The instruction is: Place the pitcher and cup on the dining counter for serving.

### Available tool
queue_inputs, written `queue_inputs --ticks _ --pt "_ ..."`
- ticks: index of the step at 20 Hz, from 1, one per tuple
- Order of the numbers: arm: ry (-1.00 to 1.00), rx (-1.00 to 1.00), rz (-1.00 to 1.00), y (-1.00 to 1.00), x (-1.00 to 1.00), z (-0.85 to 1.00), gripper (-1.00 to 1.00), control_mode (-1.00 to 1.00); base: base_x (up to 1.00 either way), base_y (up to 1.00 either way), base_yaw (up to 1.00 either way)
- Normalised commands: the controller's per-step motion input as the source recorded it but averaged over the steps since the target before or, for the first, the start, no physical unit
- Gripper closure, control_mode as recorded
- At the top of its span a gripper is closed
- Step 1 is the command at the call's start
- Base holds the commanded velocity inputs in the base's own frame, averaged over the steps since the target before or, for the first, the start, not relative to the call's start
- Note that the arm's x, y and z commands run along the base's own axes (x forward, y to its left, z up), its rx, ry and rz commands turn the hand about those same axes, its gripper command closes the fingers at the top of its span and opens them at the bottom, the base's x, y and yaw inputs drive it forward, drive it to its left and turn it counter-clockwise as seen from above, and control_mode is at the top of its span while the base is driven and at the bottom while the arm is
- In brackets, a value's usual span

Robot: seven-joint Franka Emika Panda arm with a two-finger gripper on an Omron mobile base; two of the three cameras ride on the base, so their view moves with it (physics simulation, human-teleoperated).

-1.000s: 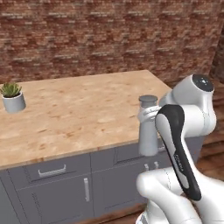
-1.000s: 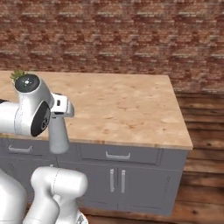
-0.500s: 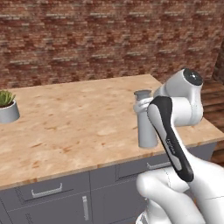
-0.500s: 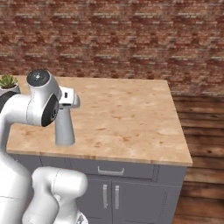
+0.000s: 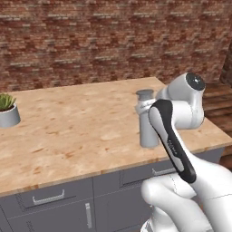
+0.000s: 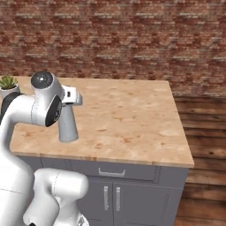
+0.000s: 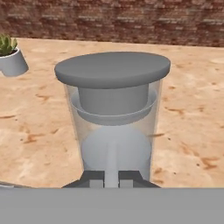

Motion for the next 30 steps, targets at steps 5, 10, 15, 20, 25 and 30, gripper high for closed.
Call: queue_inputs --ticks 5,10,15,20,25,30 --pt "-0.09 0.03 0.0 0.13 0.57 -0.37 1.0 -1.0 0.0 0.0 0.0" --pt "0.0 0.0 0.0 0.36 0.85 -0.07 1.0 -1.0 0.0 0.0 0.0" --pt "0.0 0.03 0.01 0.15 0.7 0.0 1.0 -1.0 0.0 0.0 0.0" --pt "0.0 0.0 0.0 0.0 0.28 0.0 1.0 -1.0 0.0 0.0 0.0" --pt "0.0 0.0 0.0 0.0 0.08 -0.26 1.0 -1.0 0.0 0.0 0.0" --pt "0.0 0.0 0.0 0.0 0.0 -0.48 1.0 -1.0 0.0 0.0 0.0"
